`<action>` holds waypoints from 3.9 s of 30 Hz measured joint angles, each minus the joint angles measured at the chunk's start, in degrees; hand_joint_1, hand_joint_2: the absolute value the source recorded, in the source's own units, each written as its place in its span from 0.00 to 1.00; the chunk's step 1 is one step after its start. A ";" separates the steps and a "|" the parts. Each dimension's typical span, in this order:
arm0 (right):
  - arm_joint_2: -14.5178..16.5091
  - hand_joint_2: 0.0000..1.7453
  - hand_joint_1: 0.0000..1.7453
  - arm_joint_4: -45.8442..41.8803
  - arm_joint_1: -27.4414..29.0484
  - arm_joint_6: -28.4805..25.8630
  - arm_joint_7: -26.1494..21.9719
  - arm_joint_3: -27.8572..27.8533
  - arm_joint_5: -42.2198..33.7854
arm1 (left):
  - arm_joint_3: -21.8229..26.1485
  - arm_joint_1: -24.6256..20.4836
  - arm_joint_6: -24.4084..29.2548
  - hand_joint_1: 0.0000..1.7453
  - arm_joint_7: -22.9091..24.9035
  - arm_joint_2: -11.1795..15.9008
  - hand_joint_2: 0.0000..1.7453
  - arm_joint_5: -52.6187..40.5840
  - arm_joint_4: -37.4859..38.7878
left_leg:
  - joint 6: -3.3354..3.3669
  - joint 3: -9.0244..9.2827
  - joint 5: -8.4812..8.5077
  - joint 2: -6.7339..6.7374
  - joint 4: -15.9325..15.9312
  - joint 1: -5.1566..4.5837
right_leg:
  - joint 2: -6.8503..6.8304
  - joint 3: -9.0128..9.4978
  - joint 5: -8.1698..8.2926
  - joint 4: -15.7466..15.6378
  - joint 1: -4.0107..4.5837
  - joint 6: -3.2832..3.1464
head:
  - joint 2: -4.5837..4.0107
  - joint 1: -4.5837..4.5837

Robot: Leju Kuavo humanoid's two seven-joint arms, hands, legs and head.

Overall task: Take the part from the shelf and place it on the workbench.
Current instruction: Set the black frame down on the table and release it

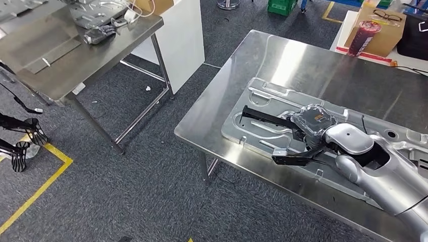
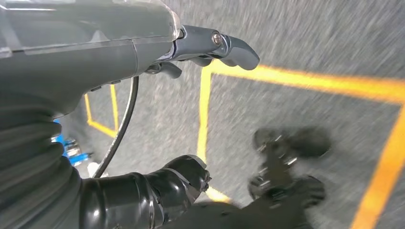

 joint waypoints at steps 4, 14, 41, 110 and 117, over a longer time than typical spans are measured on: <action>-0.53 1.00 1.00 2.27 0.35 0.36 0.27 1.30 -0.01 | 0.35 0.64 -0.07 0.00 0.18 1.07 1.00 -0.29 0.56 | -1.63 -0.85 -1.52 -0.08 -2.21 -0.41 | -0.79 -7.86 10.43 -0.24 -0.39 0.74 | -0.13 0.65; -1.73 1.00 1.00 1.64 15.40 -2.37 -0.11 4.96 -0.02 | 0.58 -11.45 -0.19 0.00 0.05 1.70 1.00 -0.32 1.58 | -12.98 15.05 -0.05 -5.88 -8.38 3.83 | 4.32 35.89 4.26 -47.77 -8.07 -0.44 | -0.13 -4.03; -2.31 1.00 1.00 -2.00 -10.86 0.65 0.48 -0.77 -1.33 | 1.45 -1.82 -0.84 0.00 -0.60 -0.59 1.00 -0.64 -0.08 | -2.01 -41.34 15.30 0.87 20.60 3.44 | 2.51 23.52 -7.59 -24.72 -0.59 3.87 | 0.01 -4.44; -4.24 1.00 1.00 -3.33 -17.56 0.74 0.49 -1.99 -2.10 | 2.77 -4.17 -1.11 0.00 -1.16 -1.00 1.00 -1.35 -0.91 | 5.67 -29.17 -2.57 2.34 32.49 0.42 | 0.37 -11.04 -2.23 5.25 -0.60 4.81 | -0.01 -3.01; -4.36 1.00 1.00 -3.40 -18.50 0.72 0.47 -2.13 -2.12 | 2.79 -4.23 -1.00 0.00 -1.16 -1.15 1.00 -1.53 -0.91 | 4.72 -27.29 -0.18 2.38 26.86 0.21 | 0.28 -13.27 -5.98 10.22 -0.15 5.77 | -0.02 -2.83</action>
